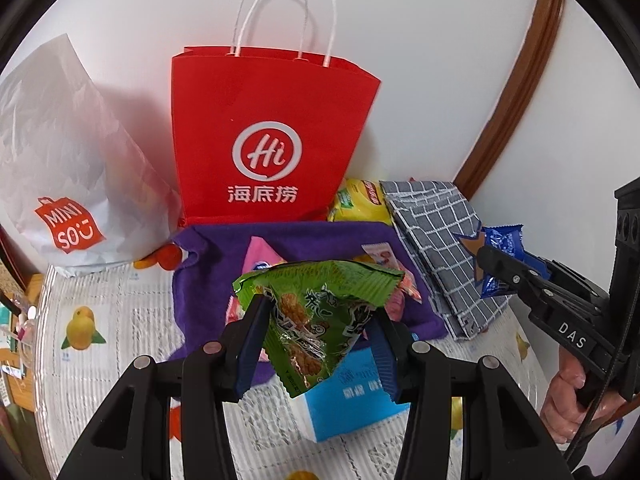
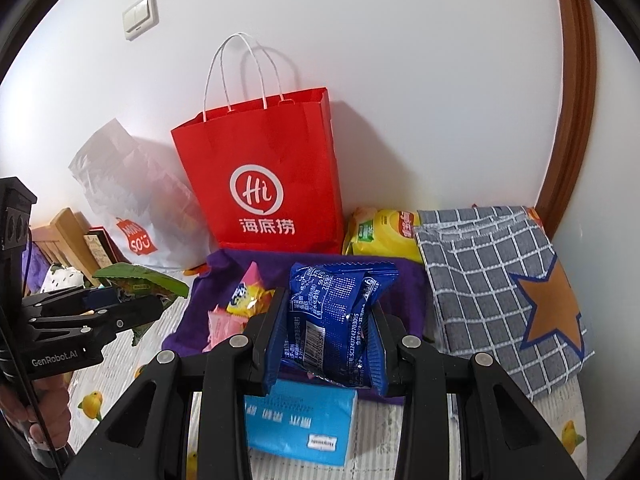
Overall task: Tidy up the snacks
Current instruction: 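Carry green packet onto towel with left tool while right tool carries blue packet there, then open right tool to drop blue packet while left tool releases green packet on towel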
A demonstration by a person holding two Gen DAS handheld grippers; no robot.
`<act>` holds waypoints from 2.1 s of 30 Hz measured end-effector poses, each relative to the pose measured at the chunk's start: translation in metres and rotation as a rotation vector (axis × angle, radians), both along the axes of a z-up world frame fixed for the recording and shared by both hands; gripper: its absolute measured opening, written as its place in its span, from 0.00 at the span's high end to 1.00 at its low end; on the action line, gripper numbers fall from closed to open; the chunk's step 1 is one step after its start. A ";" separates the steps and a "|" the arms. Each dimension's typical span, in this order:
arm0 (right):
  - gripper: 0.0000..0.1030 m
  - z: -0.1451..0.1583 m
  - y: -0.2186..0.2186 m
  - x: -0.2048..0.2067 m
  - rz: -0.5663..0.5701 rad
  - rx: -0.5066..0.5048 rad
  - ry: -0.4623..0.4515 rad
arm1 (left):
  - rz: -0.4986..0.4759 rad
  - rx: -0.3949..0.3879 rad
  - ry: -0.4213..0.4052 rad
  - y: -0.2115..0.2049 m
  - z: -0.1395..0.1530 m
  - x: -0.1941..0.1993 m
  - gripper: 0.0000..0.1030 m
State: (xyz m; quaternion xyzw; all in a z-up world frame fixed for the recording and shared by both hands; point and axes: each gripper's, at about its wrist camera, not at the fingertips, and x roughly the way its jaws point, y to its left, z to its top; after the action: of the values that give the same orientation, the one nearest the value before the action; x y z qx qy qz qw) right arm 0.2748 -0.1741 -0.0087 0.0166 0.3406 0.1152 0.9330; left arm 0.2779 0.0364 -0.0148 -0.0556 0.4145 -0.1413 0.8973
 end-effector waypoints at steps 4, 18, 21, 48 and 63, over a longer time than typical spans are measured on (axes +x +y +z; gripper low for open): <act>0.65 0.000 0.001 0.013 0.002 0.007 -0.005 | 0.008 0.000 0.003 0.002 -0.001 0.014 0.55; 0.65 -0.027 0.012 0.065 0.032 0.021 0.039 | 0.009 -0.005 0.023 -0.006 -0.025 0.060 0.55; 0.65 -0.043 0.016 0.077 0.027 -0.010 0.084 | 0.012 -0.021 0.040 -0.005 -0.042 0.070 0.55; 0.65 -0.101 0.036 0.102 0.094 -0.094 0.233 | 0.039 -0.014 0.120 0.007 -0.073 0.094 0.55; 0.64 -0.106 0.034 0.109 0.074 -0.102 0.256 | 0.037 -0.010 0.125 0.006 -0.074 0.094 0.55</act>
State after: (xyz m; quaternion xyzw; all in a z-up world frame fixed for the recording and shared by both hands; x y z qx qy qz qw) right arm 0.3839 -0.1397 -0.1151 -0.0290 0.4624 0.1292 0.8767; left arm 0.3723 0.0420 -0.0888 -0.0765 0.4679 -0.1233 0.8718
